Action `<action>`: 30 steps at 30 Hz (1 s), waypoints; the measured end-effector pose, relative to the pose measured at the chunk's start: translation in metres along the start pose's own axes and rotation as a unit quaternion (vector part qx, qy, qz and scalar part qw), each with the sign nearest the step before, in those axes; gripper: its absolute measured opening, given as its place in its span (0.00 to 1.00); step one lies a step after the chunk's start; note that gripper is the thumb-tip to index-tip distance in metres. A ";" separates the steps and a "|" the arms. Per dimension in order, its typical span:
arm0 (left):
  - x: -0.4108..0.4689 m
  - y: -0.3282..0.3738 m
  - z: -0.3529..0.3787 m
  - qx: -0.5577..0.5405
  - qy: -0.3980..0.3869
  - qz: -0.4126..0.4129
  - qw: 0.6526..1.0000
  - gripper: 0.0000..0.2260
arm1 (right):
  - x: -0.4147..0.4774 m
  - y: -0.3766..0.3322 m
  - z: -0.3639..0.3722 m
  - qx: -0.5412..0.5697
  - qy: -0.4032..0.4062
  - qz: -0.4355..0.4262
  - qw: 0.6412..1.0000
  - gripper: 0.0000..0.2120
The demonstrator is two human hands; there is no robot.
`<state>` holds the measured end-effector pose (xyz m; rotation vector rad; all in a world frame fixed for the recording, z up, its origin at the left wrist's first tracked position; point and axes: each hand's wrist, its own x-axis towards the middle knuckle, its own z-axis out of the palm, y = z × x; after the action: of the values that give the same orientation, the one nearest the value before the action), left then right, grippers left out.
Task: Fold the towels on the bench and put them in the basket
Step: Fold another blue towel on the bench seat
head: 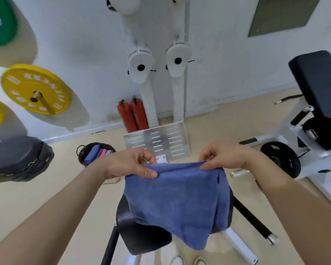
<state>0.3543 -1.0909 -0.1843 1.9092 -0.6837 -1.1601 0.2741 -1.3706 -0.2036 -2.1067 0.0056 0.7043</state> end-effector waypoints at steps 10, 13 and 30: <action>-0.007 0.001 -0.045 0.379 0.379 -0.027 0.844 0.12 | 0.053 -0.003 -0.046 -0.307 0.354 -0.064 0.881 0.08; -0.014 0.013 -0.051 0.448 0.494 -0.011 0.745 0.10 | 0.054 -0.007 -0.055 -0.344 0.428 -0.125 0.826 0.10; 0.002 -0.223 0.110 0.398 0.195 -0.208 0.872 0.13 | 0.083 0.154 0.106 -0.365 0.073 0.267 0.889 0.05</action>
<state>0.2674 -1.0080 -0.4024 3.0045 -0.5779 -0.7094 0.2533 -1.3629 -0.4067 -2.9298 0.4937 0.9685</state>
